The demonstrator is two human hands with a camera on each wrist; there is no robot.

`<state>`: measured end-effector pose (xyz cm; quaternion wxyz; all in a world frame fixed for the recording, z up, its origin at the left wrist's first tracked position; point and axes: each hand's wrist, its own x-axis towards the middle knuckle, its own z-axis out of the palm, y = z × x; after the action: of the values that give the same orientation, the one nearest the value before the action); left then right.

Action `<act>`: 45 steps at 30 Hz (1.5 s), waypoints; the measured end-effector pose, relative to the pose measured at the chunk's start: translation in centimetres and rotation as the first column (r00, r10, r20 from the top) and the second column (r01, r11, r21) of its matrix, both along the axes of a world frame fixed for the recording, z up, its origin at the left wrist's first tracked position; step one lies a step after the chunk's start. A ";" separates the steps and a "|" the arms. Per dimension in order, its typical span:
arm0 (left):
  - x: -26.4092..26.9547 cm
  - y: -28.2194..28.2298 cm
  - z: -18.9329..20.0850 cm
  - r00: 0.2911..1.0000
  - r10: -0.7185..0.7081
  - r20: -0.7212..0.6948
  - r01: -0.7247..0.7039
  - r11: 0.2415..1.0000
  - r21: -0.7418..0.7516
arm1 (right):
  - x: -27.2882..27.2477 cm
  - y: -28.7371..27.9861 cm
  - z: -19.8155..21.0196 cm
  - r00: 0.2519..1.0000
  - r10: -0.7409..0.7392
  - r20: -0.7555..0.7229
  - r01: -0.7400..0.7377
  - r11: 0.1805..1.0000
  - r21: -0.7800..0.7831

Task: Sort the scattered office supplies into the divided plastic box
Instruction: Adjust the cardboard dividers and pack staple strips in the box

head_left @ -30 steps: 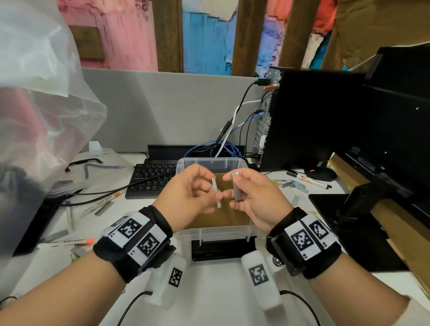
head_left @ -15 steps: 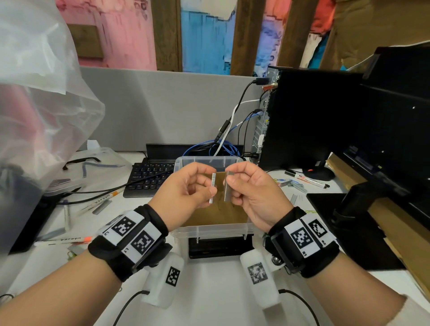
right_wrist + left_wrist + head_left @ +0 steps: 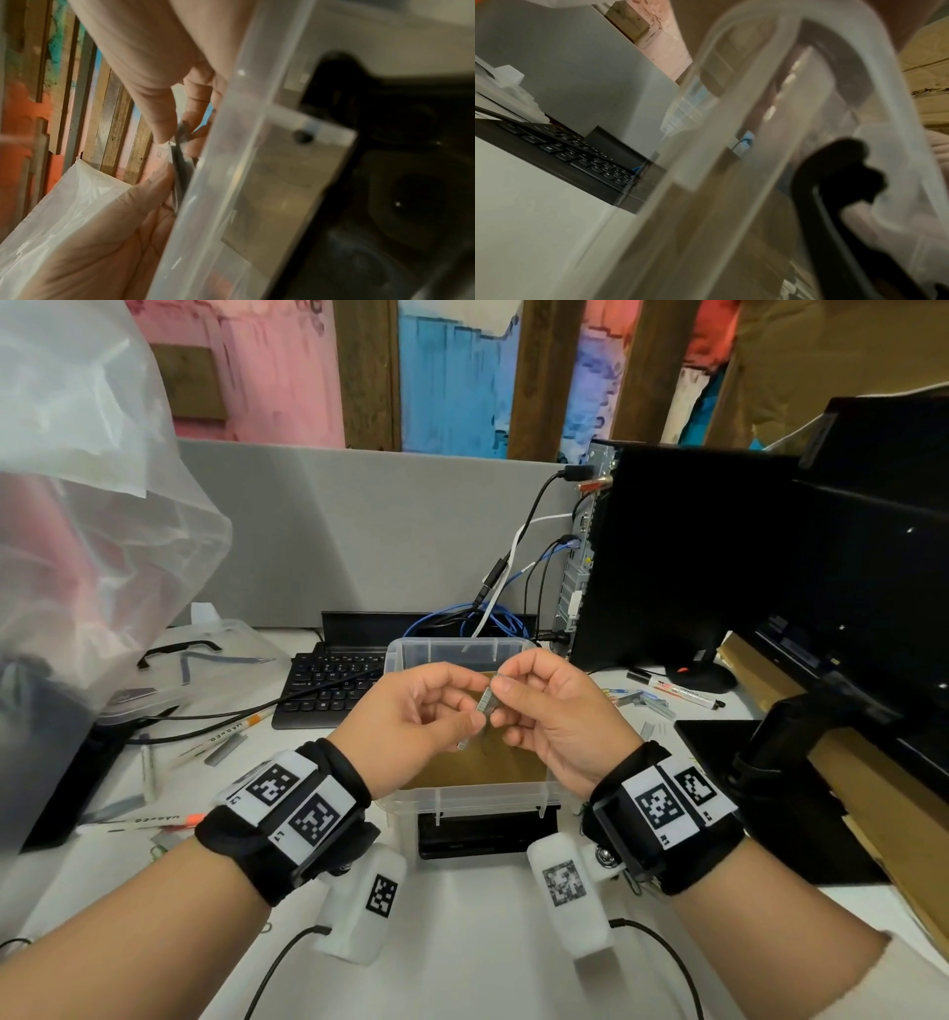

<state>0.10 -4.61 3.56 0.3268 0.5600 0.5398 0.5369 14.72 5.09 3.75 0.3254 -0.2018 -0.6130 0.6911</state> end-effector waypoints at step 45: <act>-0.3 0.2 0.1 0.953 0.080 0.293 -0.068 0.996 -0.051 | 0.8 -0.1 0.1 0.965 -0.060 -0.257 0.034 0.994 -0.103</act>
<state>-0.19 -4.39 3.69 0.3944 0.4463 0.5162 0.6155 15.53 5.01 3.83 0.4089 -0.1395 -0.5256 0.7328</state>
